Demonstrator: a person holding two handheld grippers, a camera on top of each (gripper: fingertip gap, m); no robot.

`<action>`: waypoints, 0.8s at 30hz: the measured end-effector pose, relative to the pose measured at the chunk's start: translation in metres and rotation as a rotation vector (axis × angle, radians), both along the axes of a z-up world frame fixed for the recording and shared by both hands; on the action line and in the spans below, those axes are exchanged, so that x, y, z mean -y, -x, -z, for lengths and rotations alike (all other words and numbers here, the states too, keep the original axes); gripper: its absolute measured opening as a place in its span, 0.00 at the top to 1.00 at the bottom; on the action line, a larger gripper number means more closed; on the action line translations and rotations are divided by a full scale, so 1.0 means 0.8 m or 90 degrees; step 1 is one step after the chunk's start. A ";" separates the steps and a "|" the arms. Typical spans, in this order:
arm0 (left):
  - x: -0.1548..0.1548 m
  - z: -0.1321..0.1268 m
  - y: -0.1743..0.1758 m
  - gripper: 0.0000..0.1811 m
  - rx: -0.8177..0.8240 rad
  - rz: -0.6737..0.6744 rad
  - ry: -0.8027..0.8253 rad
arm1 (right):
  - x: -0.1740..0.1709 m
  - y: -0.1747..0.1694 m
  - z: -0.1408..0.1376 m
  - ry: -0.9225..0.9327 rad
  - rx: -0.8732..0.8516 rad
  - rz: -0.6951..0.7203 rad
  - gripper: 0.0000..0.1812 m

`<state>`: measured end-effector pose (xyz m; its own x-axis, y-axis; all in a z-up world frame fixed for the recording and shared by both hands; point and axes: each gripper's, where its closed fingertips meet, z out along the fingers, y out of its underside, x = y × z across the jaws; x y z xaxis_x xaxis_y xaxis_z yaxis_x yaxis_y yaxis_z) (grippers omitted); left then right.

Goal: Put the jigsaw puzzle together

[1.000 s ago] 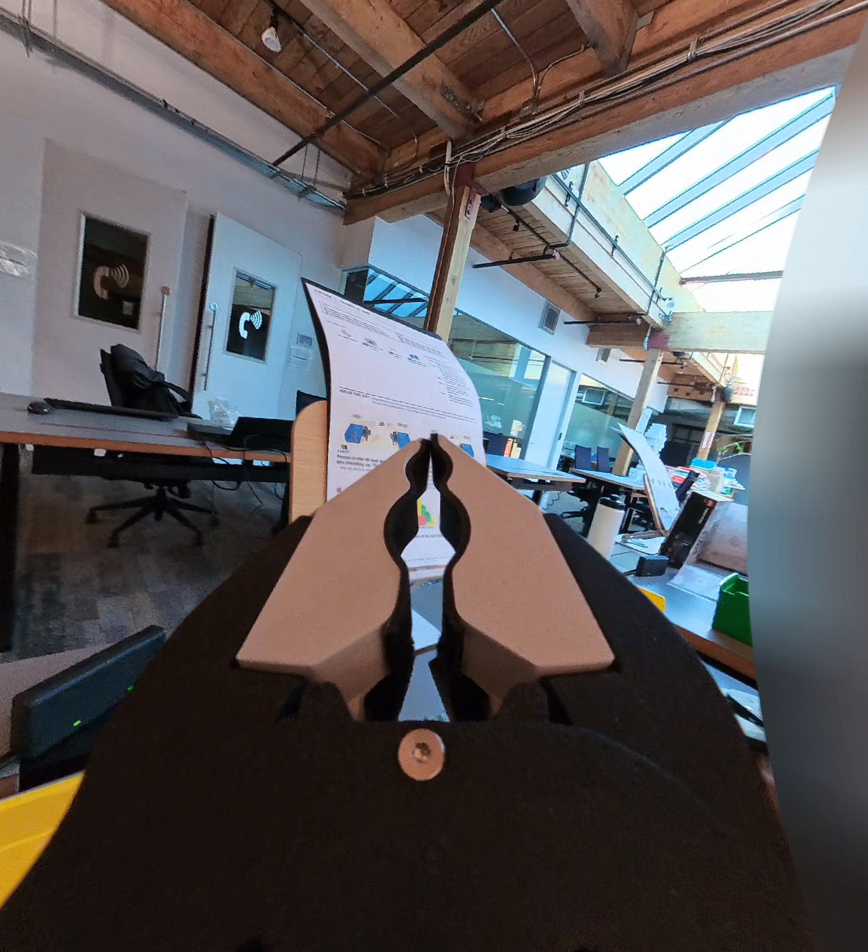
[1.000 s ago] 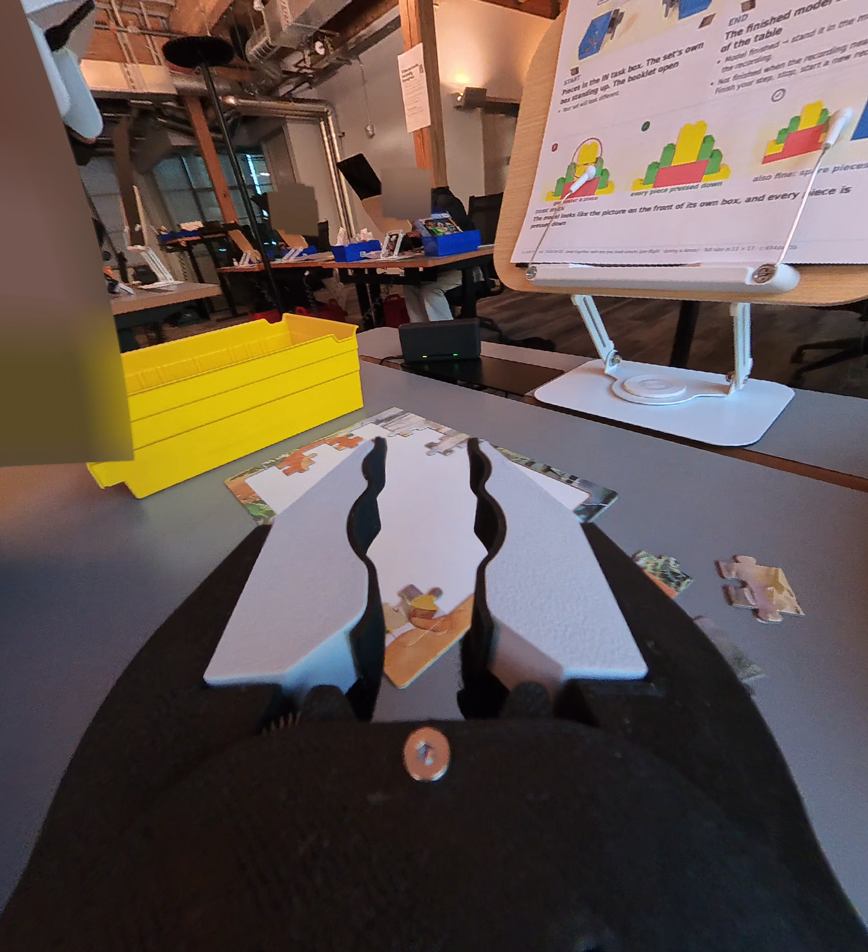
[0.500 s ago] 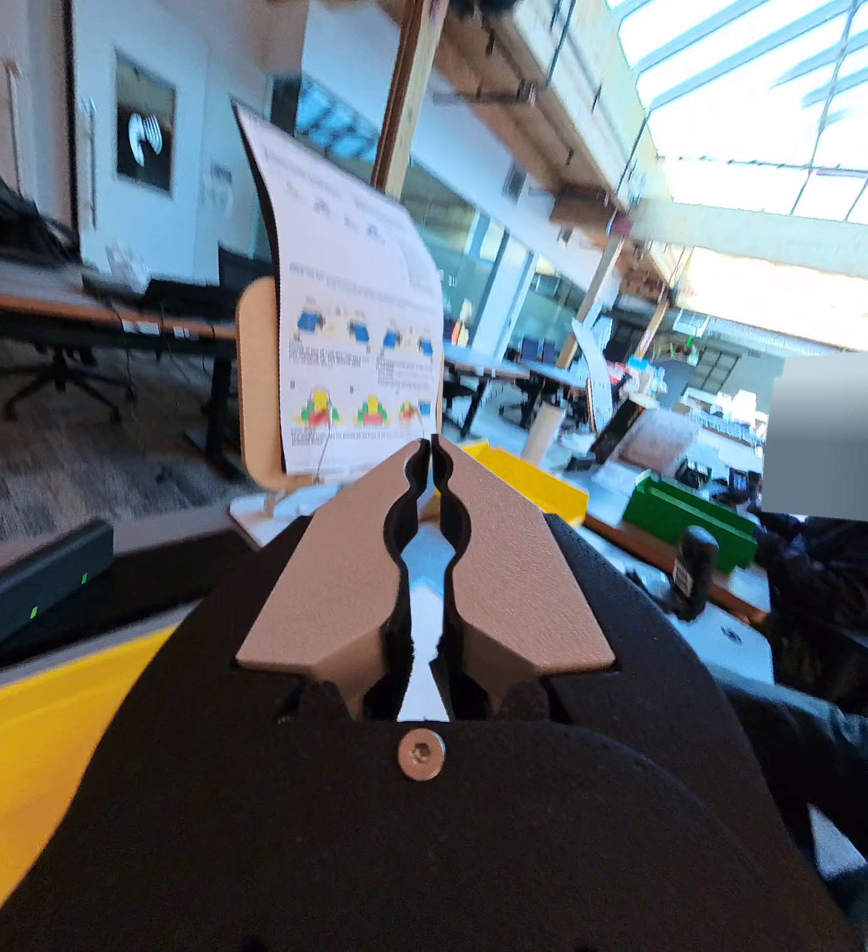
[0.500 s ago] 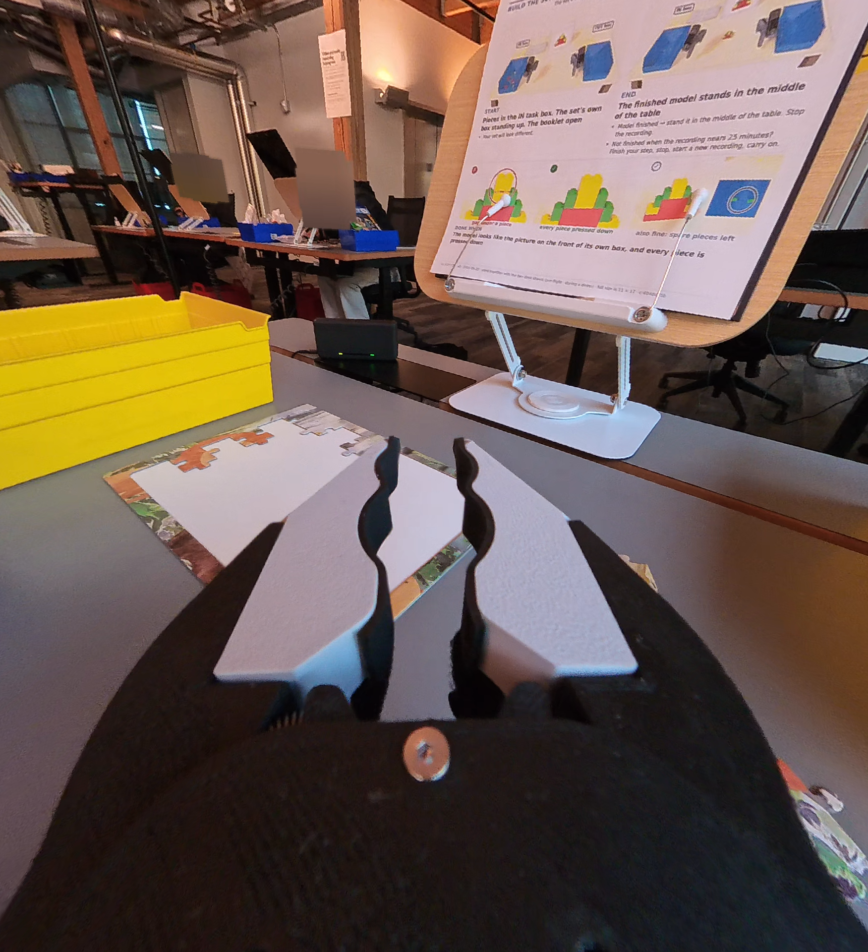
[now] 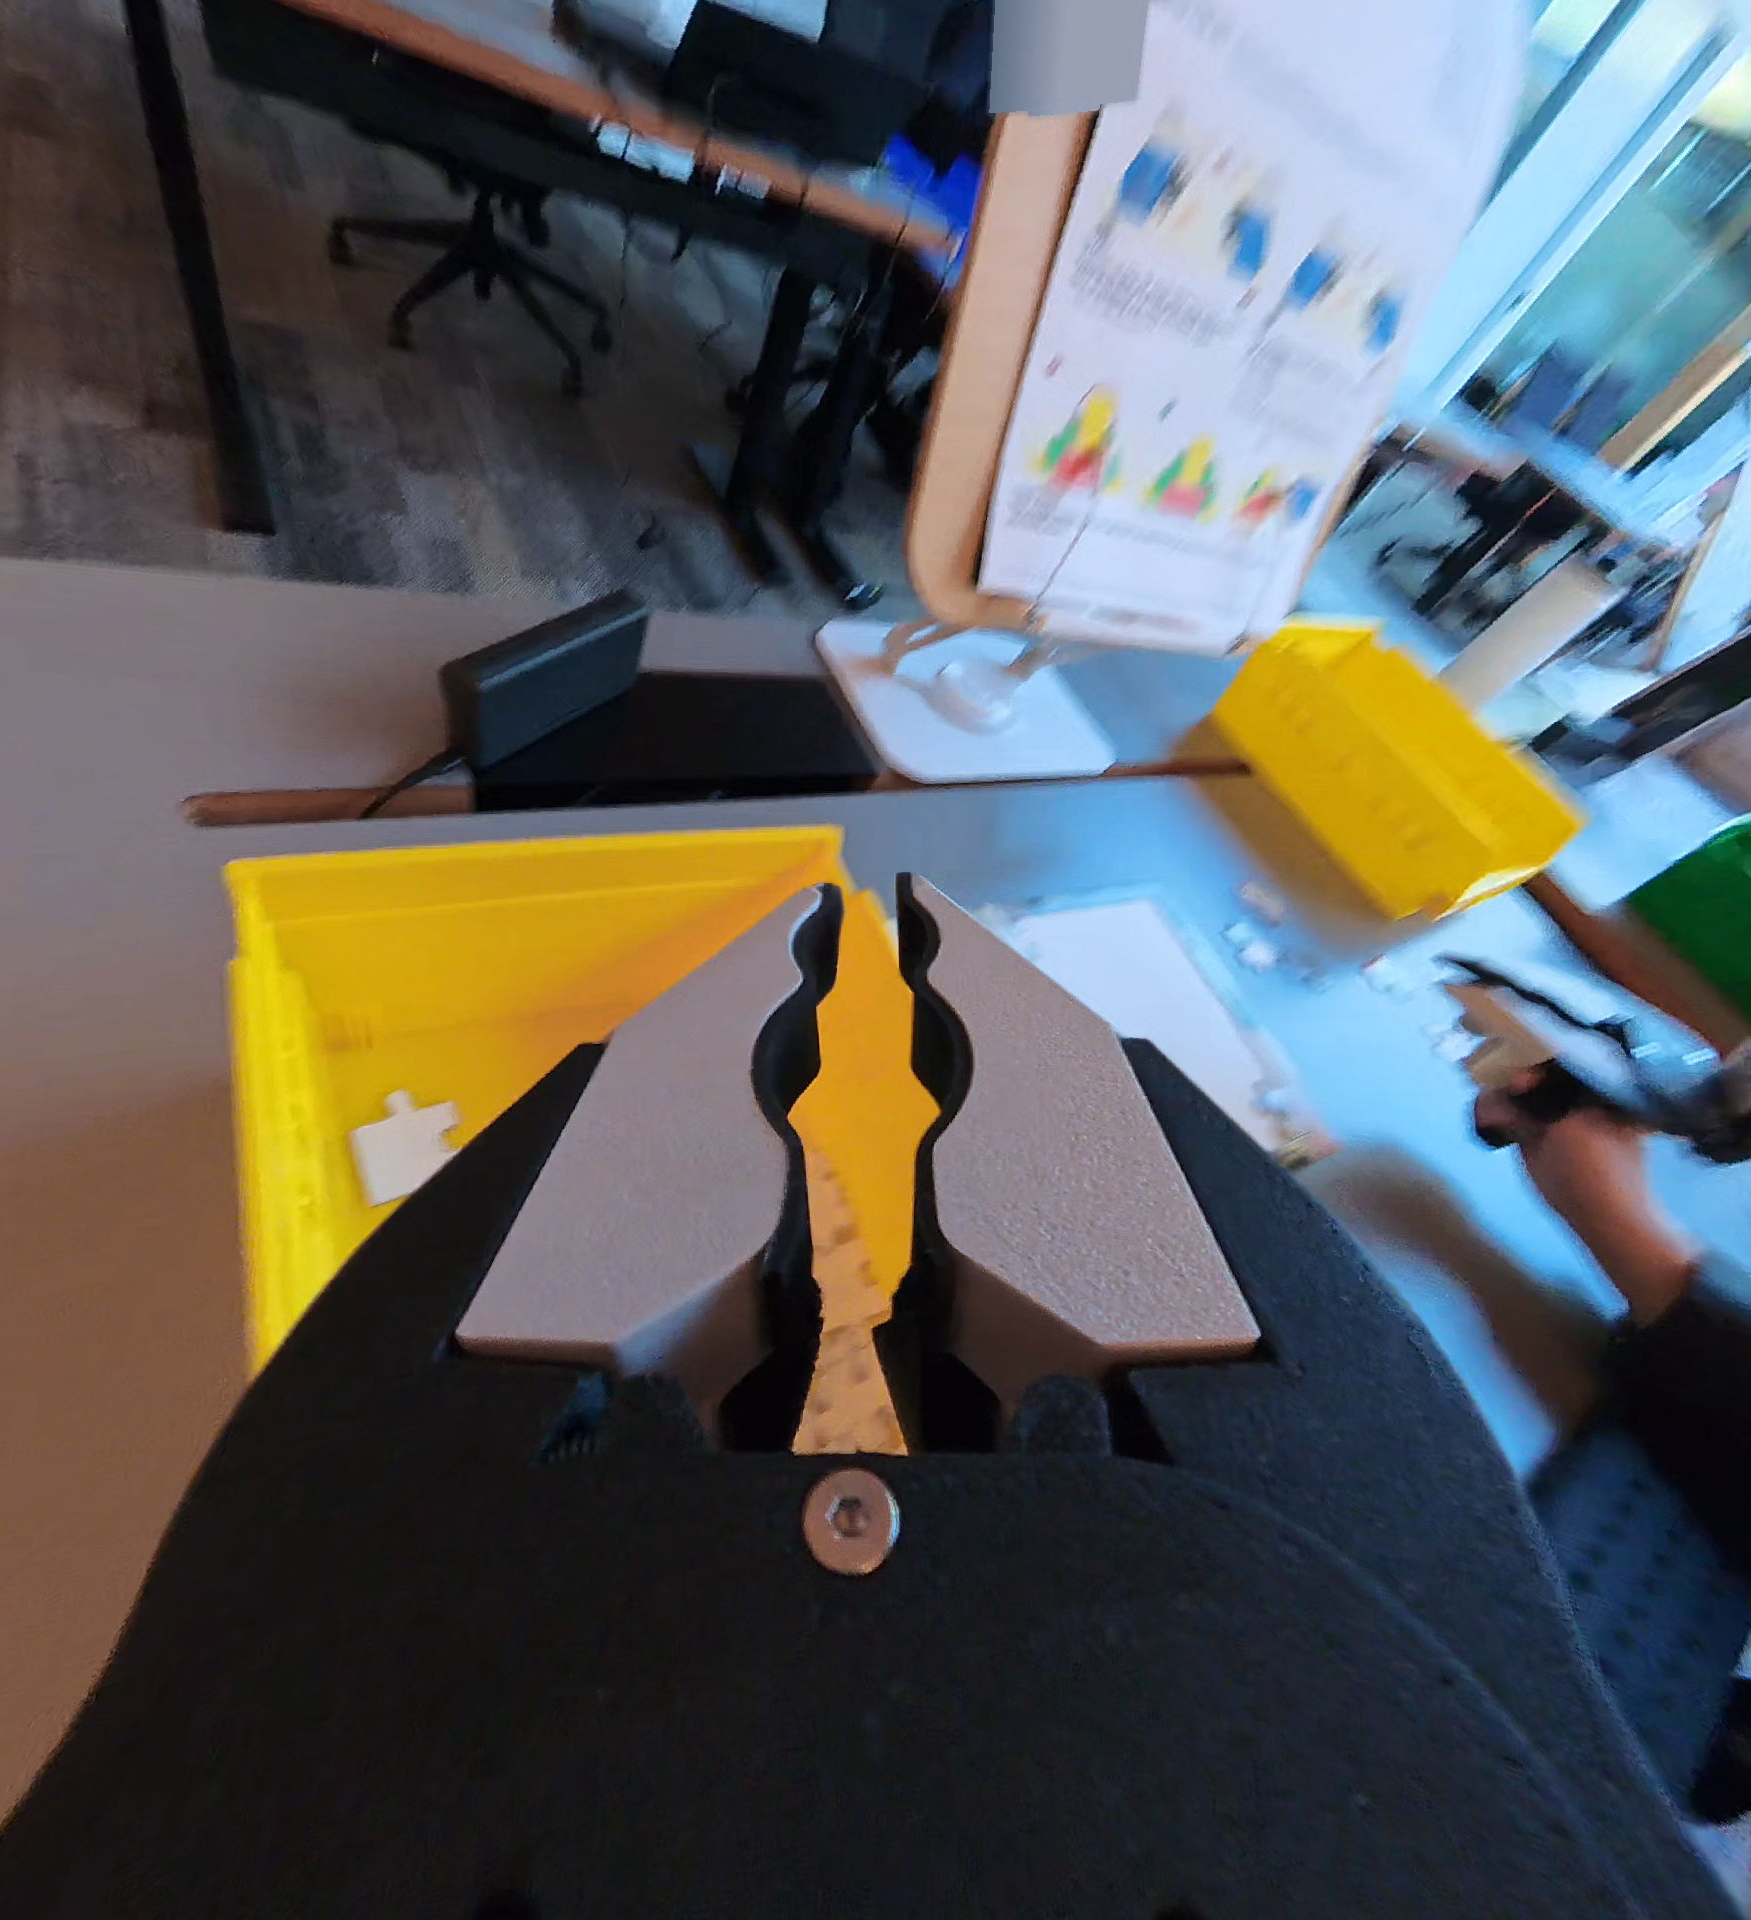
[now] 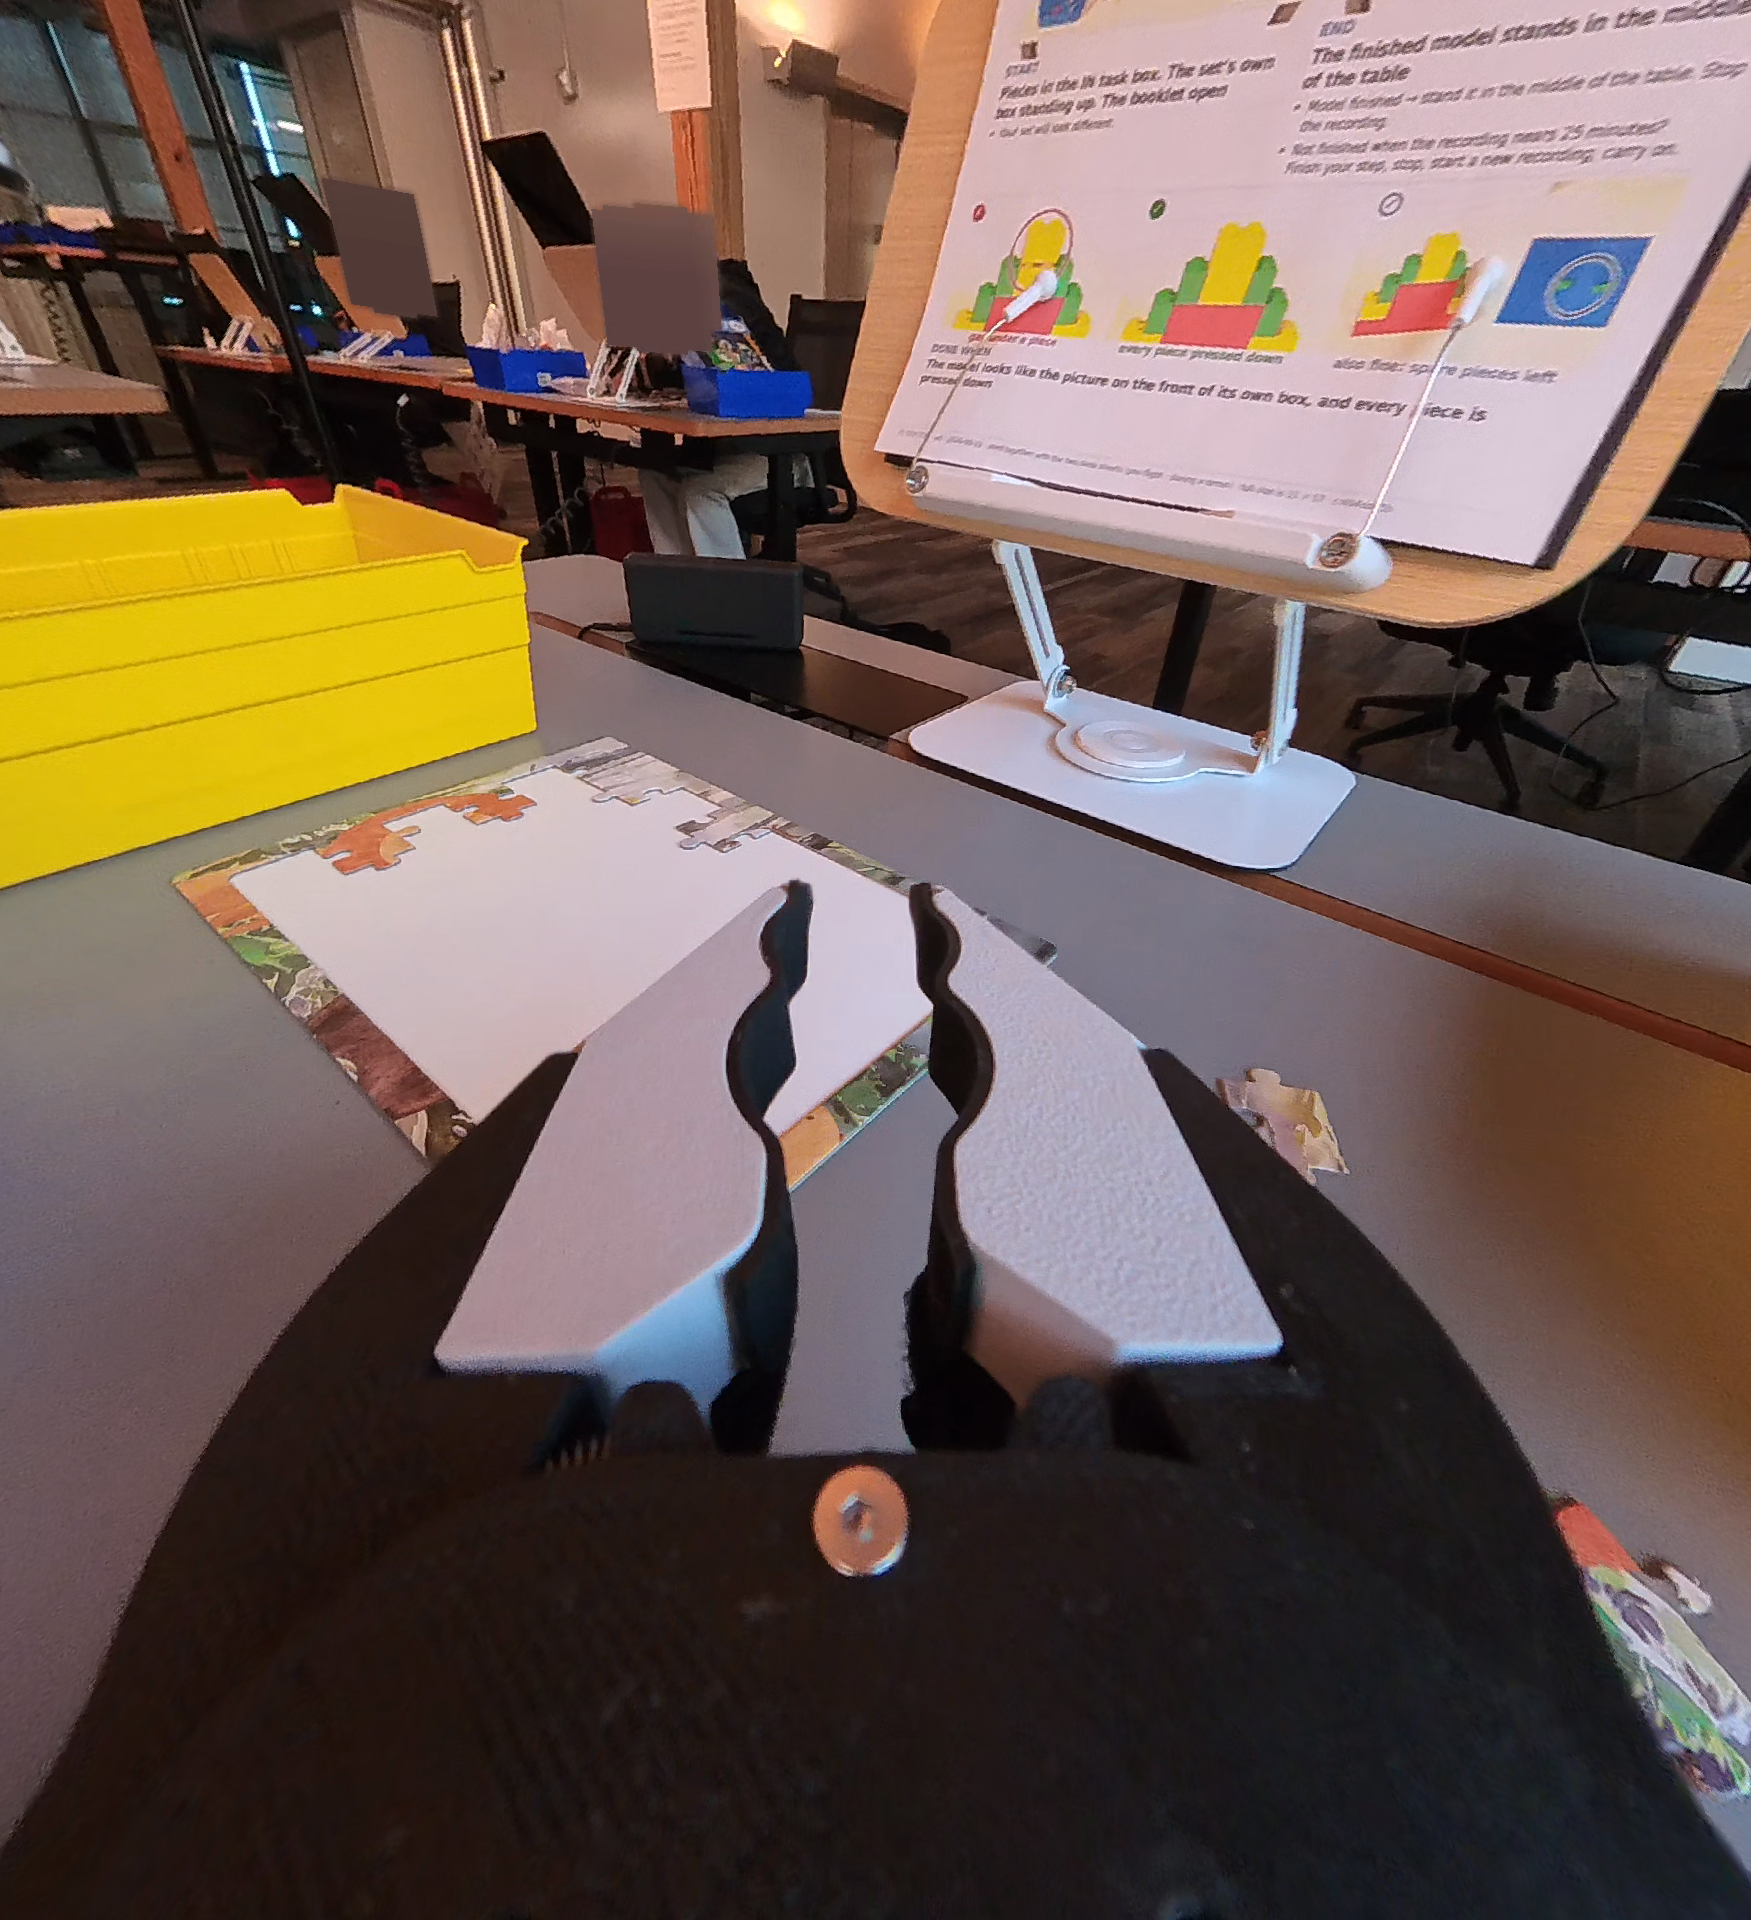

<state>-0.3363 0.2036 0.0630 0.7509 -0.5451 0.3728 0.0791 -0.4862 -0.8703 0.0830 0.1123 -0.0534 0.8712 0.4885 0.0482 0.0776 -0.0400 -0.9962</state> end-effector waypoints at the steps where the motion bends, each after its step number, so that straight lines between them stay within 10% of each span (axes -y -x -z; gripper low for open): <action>1: -0.002 0.009 0.001 0.96 -0.021 -0.001 0.008 | 0.000 0.002 0.001 0.001 0.004 -0.004 0.89; 8: -0.024 0.100 -0.012 0.96 -0.128 0.033 0.165 | 0.012 0.017 -0.003 -0.008 0.014 -0.035 0.89; 11: -0.040 0.134 -0.009 0.77 -0.169 -0.005 0.206 | 0.014 0.016 -0.001 -0.015 0.031 -0.030 0.89; 24: -0.088 0.235 -0.037 0.57 -0.347 0.084 0.068 | 0.015 0.025 -0.002 -0.004 0.004 -0.060 0.89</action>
<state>-0.3069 0.2741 -0.1247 0.7781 -0.6281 0.0088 -0.4352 -0.5491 -0.7135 0.0629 0.1000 -0.0521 0.8213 0.5677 0.0560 0.0865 -0.0268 -0.9959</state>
